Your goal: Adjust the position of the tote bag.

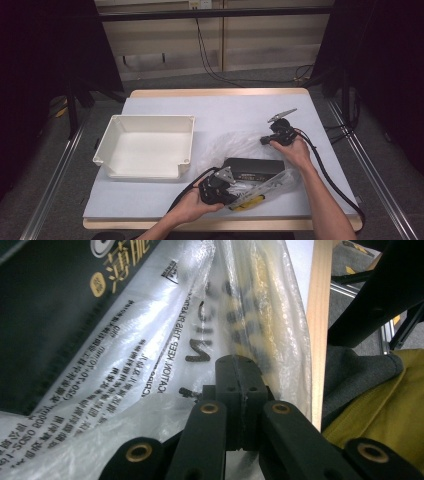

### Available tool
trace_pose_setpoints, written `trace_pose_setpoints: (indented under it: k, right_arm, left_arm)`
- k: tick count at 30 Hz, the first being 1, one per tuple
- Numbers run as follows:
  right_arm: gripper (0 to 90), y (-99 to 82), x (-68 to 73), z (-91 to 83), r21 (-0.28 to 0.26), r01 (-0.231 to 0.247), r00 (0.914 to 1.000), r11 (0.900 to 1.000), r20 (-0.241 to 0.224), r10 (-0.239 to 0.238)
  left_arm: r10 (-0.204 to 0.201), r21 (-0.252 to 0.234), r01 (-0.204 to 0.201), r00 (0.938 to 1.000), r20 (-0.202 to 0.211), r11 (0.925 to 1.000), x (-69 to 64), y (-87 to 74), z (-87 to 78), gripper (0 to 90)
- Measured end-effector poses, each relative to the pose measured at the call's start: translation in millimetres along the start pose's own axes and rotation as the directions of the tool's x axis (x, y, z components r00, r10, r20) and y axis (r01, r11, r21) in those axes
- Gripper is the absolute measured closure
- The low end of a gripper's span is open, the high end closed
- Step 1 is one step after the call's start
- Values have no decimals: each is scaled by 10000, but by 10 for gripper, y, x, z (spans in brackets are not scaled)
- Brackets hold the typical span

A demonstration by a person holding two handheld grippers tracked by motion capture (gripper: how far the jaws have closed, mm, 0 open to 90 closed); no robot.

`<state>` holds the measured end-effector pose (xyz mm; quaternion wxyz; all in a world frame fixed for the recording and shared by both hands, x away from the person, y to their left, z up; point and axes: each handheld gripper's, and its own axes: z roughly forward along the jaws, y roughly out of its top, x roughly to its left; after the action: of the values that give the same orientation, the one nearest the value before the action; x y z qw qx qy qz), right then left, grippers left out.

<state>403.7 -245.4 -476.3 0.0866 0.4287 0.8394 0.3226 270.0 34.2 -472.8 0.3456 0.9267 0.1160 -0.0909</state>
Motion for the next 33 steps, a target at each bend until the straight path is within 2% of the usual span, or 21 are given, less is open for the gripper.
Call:
trace_pose_setpoints:
  k: [2, 3, 4, 9, 10, 11, 13, 15, 16, 17, 18, 19, 20, 21, 22, 23, 24, 27, 30, 31, 33]
  right_arm:
    - [900, 2, -5, 3, -28, -16, 10000, 10000, 40, 16]
    - [900, 4, 1, 0, 7, -137, 9998, 9999, 150, 136]
    - [900, 5, -9, 5, -53, -75, 9997, 10000, 222, 76]
    - [900, 2, 15, -20, 104, 15, 9997, 9999, 255, -17]
    - [900, -3, 43, -68, 82, 61, 9997, 9999, 256, -63]
    - [900, -2, 52, -103, -81, 155, 9997, 9998, 188, -153]
    - [900, 7, 81, -205, -393, 113, 9999, 9992, 100, -109]
    - [900, 19, 118, -303, -785, 323, 9994, 9964, -60, -329]
    - [900, 19, 118, -303, -785, 323, 9994, 9964, -60, -329]
    - [900, 28, 184, -392, -905, 558, 9983, 9943, -84, -568]
    - [900, 28, 184, -392, -905, 558, 9983, 9943, -84, -568]
    - [900, 23, 243, -472, -1089, 680, 9973, 9917, -185, -704]
    - [900, 17, 268, -504, -1174, 758, 9966, 9902, -222, -789]
    - [900, 17, 268, -504, -1174, 758, 9966, 9902, -222, -789]
    - [900, 9, 294, -534, -1249, 794, 9961, 9890, -286, -835]
    - [900, -21, 339, -585, -1393, 858, 9949, 9865, -415, -924]
    - [900, -21, 339, -585, -1393, 858, 9949, 9865, -415, -924]
    - [900, -114, 414, -682, -1647, 955, 9925, 9817, -597, -1066]
    - [900, -190, 498, -757, -1763, 1026, 9909, 9790, -681, -1161]
    - [900, -217, 525, -785, -1888, 1028, 9904, 9766, -718, -1181]
    - [900, -271, 579, -851, -2094, 983, 9892, 9729, -861, -1184]
  left_arm:
    - [61, 126, -59, 9999, -144, 9999, -17, 5, -7, 900]
    - [230, 484, -218, 9994, -252, 9986, -25, 15, -28, 900]
    - [-19, -68, 19, 10000, 4, 10000, -32, -9, 4, 900]
    - [-29, -67, 29, 10000, -19, 10000, -8, -14, -8, 900]
    - [-99, -361, 101, 9999, 67, 9993, 5, -21, -20, 900]
    - [-45, -336, 48, 10000, 82, 9994, 16, -13, -45, 900]
    - [-275, -656, 281, 9996, 99, 9974, 18, -4, -70, 900]
    - [-258, -566, 258, 9997, 10, 9981, 18, 9, -95, 900]
    - [-290, -924, 311, 9993, 239, 9952, 21, 8, -99, 900]
    - [-191, -824, 193, 9998, 29, 9964, -6, 36, -158, 900]
    - [-191, -824, 193, 9998, 29, 9964, -6, 36, -158, 900]
    - [-247, -1028, 266, 9995, 197, 9943, -29, 50, -195, 900]
    - [-247, -1028, 266, 9995, 197, 9943, -29, 50, -195, 900]
    - [-362, -1257, 408, 9986, 384, 9912, -45, 52, -206, 900]
    - [-208, -1296, 259, 9990, 407, 9912, -43, 59, -233, 900]
    - [-228, -1540, 291, 9988, 422, 9876, -59, 73, -295, 900]
    - [-228, -1540, 291, 9988, 422, 9876, -59, 73, -295, 900]
    - [-237, -2104, 326, 9987, 447, 9771, -53, 118, -469, 900]
    - [-203, -2217, 244, 9996, 207, 9748, -34, 151, -580, 900]
    - [-272, -2491, 284, 9996, 83, 9681, 12, 187, -682, 900]
    - [-325, -2543, 302, 9995, -48, 9667, 34, 209, -734, 900]
